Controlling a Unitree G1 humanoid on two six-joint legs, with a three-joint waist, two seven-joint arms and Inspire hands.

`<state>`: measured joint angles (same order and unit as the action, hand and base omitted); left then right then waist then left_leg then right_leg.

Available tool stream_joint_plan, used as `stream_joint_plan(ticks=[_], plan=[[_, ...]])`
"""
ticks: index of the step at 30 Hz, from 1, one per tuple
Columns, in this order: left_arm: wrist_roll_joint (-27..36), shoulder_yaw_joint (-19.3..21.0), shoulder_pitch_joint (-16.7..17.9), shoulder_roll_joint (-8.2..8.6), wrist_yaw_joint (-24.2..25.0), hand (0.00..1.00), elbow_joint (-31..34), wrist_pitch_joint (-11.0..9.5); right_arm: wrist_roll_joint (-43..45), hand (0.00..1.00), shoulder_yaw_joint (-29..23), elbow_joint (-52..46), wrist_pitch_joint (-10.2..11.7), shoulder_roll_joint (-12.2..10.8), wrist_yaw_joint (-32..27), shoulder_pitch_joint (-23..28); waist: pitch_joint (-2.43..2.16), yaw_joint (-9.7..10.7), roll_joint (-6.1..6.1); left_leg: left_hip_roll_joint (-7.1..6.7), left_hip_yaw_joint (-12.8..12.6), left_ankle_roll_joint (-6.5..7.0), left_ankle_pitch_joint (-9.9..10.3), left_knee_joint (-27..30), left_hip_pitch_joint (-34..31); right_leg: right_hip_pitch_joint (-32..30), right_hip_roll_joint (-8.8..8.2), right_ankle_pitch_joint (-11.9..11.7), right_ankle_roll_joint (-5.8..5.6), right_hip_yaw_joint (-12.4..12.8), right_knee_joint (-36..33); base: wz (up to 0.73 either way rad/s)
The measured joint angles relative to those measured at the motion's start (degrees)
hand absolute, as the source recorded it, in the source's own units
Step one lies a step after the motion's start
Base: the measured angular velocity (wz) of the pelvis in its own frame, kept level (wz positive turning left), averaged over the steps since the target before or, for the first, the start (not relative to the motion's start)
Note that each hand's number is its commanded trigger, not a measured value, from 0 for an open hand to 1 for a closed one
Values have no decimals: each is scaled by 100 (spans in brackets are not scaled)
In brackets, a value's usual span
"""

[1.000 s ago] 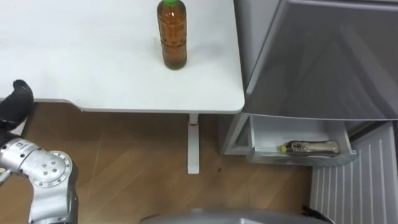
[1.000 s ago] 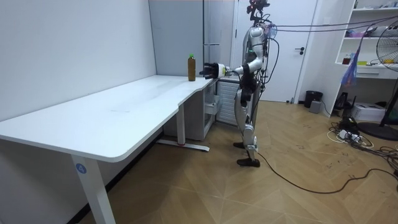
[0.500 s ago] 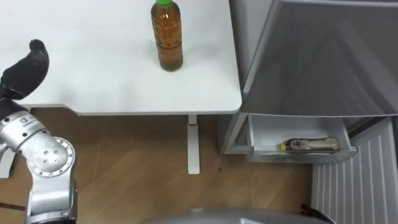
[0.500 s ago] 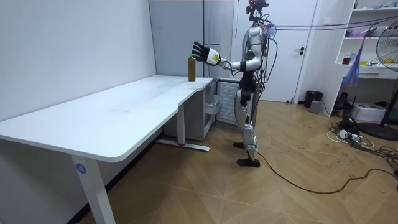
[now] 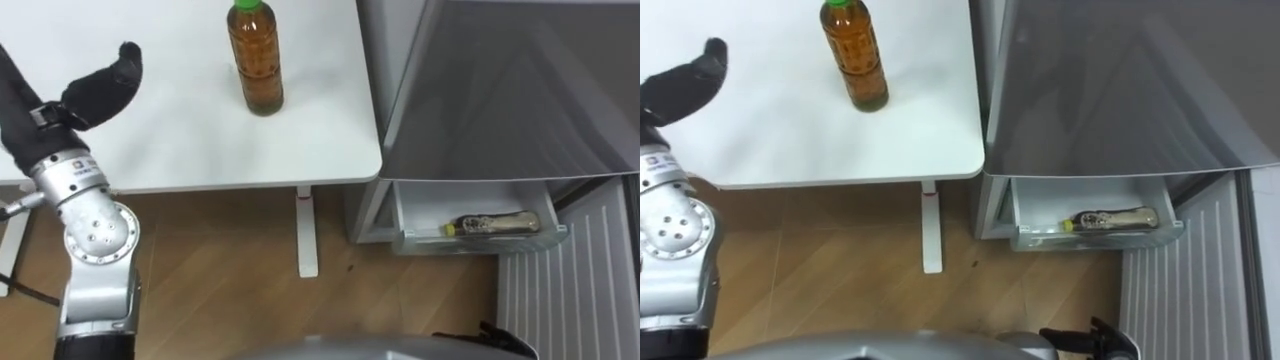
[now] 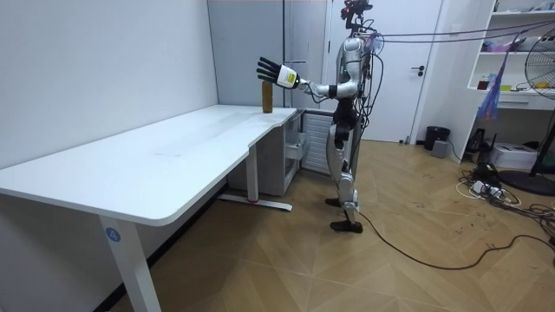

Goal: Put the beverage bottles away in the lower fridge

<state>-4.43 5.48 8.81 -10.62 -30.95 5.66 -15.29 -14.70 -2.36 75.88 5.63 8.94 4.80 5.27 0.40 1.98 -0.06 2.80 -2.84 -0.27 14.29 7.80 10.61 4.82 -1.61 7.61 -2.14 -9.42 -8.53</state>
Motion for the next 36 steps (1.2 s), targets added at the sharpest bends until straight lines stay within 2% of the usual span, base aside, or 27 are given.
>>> stream_joint_plan(ticks=[6, 14, 17, 19, 21, 26, 29, 31, 36], plan=[[73, -153, -105, 0, 433, 0, 0, 120, 2, 0, 27, 1, -16, -4, 10, -23, 6, 36, -24, 0, -14, 0, 0, 3, 7, -1, 0, 0, 0, 6, -12, 0], [1134, -189, -275, 0, 1039, 0, -170, 194, 181, 0, 60, 17, -19, -4, -6, -92, 22, 90, -50, 0, -25, 0, 0, 2, 2, -12, 3, 1, 0, 15, -9, 0], [1563, -205, -278, 0, 1366, 0, -383, 430, 191, 0, 57, -28, -65, -8, -50, -89, 31, 80, -61, 1, -94, 0, 0, 2, -2, -36, 7, 1, 0, 59, -15, -9], [1944, -204, -277, 0, 1544, 0, -474, 681, 263, 0, 37, -76, -79, -12, -51, -93, 28, 76, -69, 1, -169, 0, 0, 2, -8, -91, 15, 0, 0, 144, -36, -18], [2107, -200, -278, 0, 1681, 0, -476, 800, 332, 0, -6, -91, -115, -27, -51, -85, 20, 82, -84, 1, -174, 0, 0, 2, -9, -93, 17, -1, 0, 156, -34, -8], [2426, -177, -336, -23, 2064, 0, -473, 990, 378, 0, -26, -108, -153, -30, -49, -90, 10, 99, -67, 1, -191, 0, 0, 3, 5, -93, 34, -1, 1, 211, -23, -5], [2643, -153, -513, -112, 2270, 0, -473, 1171, 377, 0, -121, -110, -207, -11, -23, -85, 13, 110, -13, 4, -194, 0, 0, 4, 10, -91, 43, -1, 1, 250, -22, -2], [2645, -140, -591, -165, 2331, 0, -472, 1276, 376, 0, -131, -121, -238, 10, 2, -84, 12, 125, 17, 5, -203, 0, 0, 5, 13, -91, 48, -1, 1, 286, -22, 0], [2805, -115, -639, -168, 2443, 0, -473, 1437, 376, 0, -131, -304, -390, 40, 16, -7, 18, 182, 57, 14, -215, 0, 0, 6, 17, -97, 62, -3, 4, 302, -29, -1]])
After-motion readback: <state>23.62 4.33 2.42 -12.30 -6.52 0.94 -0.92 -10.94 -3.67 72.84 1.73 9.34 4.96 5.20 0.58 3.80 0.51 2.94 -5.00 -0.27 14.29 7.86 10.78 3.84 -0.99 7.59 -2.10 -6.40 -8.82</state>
